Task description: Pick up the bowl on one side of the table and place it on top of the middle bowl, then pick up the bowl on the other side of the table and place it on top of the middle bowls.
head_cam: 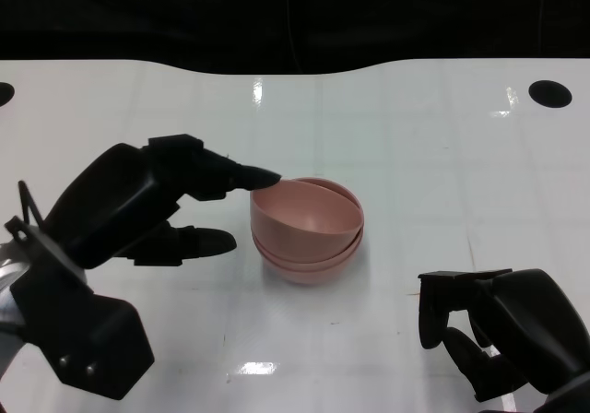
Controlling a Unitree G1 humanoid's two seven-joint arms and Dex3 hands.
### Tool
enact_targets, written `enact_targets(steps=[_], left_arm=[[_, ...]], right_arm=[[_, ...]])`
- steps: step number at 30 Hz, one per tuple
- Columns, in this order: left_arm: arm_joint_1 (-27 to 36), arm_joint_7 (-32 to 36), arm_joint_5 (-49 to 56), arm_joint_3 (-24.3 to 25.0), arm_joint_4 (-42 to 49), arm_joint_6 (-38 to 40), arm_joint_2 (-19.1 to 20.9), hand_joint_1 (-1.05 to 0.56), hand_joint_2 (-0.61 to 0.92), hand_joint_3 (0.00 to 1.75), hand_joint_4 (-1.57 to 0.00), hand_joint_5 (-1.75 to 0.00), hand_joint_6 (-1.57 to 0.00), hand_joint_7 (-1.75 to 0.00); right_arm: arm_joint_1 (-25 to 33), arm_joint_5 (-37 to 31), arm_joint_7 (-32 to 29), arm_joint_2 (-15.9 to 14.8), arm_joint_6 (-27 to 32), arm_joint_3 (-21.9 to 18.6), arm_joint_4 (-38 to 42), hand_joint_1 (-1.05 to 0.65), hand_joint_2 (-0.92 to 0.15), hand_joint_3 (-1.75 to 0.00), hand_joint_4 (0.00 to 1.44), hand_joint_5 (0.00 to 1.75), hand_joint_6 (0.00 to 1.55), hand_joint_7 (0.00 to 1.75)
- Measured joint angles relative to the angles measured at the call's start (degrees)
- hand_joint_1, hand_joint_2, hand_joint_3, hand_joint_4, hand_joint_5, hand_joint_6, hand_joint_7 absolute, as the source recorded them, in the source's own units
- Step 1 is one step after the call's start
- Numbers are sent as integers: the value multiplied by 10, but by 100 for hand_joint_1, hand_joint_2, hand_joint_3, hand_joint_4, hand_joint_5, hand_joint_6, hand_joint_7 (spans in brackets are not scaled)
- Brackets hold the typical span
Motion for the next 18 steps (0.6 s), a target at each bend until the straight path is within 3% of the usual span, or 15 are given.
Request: enact_targets(steps=[3, 5, 9, 13, 18], left_arm=[[21, 4, -28, 16, 8, -10, -18, -12, 88, 35, -65, -86, -91, -34], [34, 3, -54, 23, 15, -15, -27, -9, 73, 68, -68, -103, -91, -53], [51, -19, -114, 29, 19, -19, -40, -3, 51, 110, -77, -126, -92, -76], [58, -49, -168, 36, 26, -27, -57, -6, 46, 123, -80, -143, -91, -94], [95, -92, -232, 40, 11, 7, -77, -12, 51, 115, -83, -149, -85, -112]], right_arm=[[0, 1, 0, 0, 0, 0, 1, -11, -19, -148, 96, 175, 84, 150], [0, 2, 0, 0, 0, 0, 2, -10, -19, -148, 96, 175, 84, 150], [-1, 9, -1, 1, 0, -1, 4, -10, -20, -148, 96, 175, 84, 151], [-3, 12, -9, 1, -7, -2, 13, -8, -20, -149, 96, 175, 83, 153], [-8, 16, -18, 1, -16, -3, 27, -8, -19, -149, 96, 175, 83, 154]])
